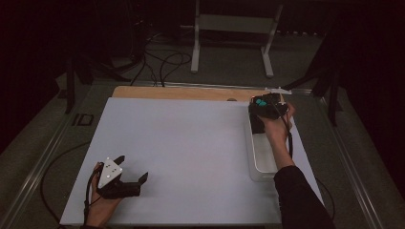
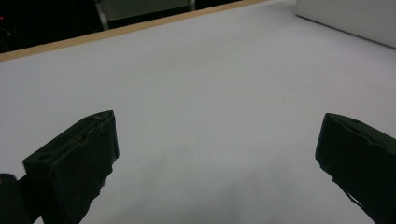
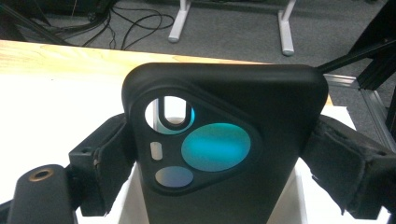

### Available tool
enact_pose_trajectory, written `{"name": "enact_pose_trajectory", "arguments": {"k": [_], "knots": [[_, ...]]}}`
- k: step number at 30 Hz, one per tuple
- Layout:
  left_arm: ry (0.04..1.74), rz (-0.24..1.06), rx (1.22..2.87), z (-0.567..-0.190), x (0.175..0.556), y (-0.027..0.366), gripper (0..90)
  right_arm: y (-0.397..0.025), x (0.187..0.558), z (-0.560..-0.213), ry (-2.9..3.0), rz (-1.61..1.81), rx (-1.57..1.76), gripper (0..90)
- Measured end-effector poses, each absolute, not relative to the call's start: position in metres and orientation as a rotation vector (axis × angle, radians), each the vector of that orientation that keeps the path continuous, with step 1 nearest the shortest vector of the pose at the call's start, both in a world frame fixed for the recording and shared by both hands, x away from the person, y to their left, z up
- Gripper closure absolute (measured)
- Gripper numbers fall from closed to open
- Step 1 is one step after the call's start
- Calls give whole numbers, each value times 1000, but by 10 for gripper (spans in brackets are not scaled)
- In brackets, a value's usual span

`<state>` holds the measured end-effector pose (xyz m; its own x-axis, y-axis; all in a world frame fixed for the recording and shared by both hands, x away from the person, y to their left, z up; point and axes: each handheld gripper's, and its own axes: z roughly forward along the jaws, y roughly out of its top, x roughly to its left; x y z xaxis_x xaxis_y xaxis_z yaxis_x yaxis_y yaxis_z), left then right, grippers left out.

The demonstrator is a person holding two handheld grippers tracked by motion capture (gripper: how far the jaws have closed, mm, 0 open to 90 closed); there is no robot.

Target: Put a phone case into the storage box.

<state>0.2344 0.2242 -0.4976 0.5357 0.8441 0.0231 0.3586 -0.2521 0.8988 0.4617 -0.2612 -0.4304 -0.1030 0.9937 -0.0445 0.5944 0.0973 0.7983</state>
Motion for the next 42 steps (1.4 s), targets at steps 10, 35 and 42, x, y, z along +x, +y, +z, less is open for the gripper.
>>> {"name": "enact_pose_trajectory", "arguments": {"k": [10, 35, 42], "knots": [[994, 647, 1836, -498, 235, 224, 0, -261, 465, -433, 1771, 855, 1546, 127], [997, 652, 1831, -497, 234, 225, 0, -270, 455, -418, 1736, 936, 1499, 87], [999, 655, 1832, -497, 234, 225, 0, -275, 443, -407, 1757, 973, 1465, 87]]}}
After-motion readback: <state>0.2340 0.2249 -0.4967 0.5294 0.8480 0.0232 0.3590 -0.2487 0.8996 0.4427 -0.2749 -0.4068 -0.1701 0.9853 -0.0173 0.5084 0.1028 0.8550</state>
